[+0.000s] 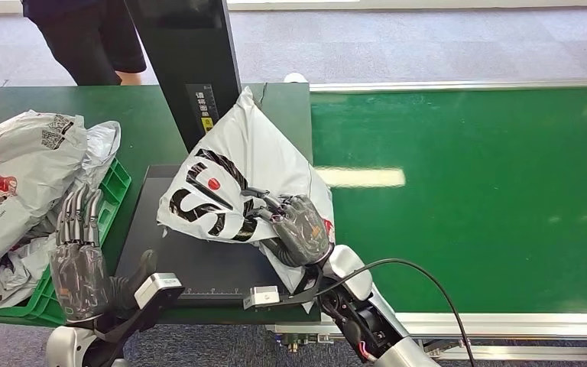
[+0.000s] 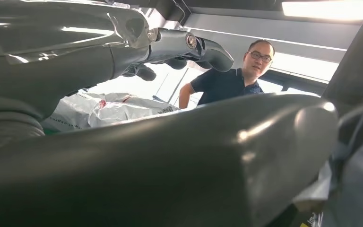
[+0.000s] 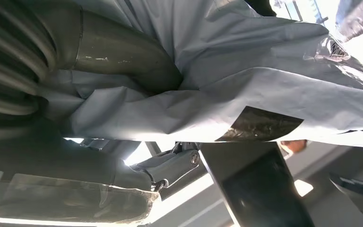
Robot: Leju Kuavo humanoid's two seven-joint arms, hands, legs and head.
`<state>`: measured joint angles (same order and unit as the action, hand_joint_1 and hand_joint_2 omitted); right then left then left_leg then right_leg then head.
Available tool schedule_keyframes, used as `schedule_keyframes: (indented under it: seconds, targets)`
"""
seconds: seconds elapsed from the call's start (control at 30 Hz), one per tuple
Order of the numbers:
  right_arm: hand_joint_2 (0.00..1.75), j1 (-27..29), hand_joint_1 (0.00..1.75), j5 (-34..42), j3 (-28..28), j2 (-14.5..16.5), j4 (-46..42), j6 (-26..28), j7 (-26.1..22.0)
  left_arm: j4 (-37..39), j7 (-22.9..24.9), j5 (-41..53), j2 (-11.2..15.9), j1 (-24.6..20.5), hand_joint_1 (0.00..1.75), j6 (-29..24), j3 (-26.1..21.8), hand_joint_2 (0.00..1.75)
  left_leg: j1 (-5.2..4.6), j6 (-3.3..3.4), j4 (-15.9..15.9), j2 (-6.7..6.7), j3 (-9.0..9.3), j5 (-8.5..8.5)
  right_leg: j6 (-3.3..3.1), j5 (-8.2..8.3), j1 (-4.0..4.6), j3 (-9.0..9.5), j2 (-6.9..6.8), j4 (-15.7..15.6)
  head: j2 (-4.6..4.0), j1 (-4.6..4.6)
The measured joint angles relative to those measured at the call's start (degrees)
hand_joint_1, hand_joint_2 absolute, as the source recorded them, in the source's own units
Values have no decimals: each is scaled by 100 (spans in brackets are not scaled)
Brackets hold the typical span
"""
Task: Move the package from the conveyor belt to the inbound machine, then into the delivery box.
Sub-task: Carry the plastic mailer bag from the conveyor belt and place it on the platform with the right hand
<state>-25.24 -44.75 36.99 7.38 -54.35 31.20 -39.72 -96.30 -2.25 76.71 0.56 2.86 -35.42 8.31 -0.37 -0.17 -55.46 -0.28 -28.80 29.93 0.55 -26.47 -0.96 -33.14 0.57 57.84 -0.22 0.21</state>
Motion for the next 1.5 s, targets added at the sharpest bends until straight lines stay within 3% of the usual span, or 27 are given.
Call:
schedule_keyframes:
  seconds: [0.7, 0.97, 1.3, 1.43, 1.5]
  targets:
    - [175, -67, 174, 95, 233, -43, -228, 466, 10, 49, 2, -17, 9, -266, 0, 26, 73, 0, 0, 0, 0, 0, 0, 0, 0, 0, 0, 0, 0, 0, 0, 1]
    - [175, -219, 175, -787, 696, -37, -54, -752, 684, -134, 181, 308, 42, -272, 0, -270, 14, 0, 2, -1, 0, -2, -3, -1, 0, 0, 2, 0, 1, 1, 0, 0]
    - [175, -303, 175, -916, 946, -15, 250, -873, 749, -628, 214, 151, 193, -261, 0, -379, -189, 0, 1, -1, 1, -2, -5, -1, 0, 0, 1, 2, 1, 1, 0, 2]
    - [175, -343, 175, -900, 969, 19, 396, -918, 750, -1016, 21, -402, 186, -93, 0, -399, -511, 0, 2, -1, 1, 3, -3, 0, 0, 0, 1, 1, 3, 1, 0, 1]
    - [175, -360, 95, -863, 972, 36, 496, -863, 750, -1197, -21, -701, 177, 75, 0, -361, -755, 0, 2, -2, 1, 2, -3, 0, -1, -1, 2, -2, 2, 1, 0, 1]
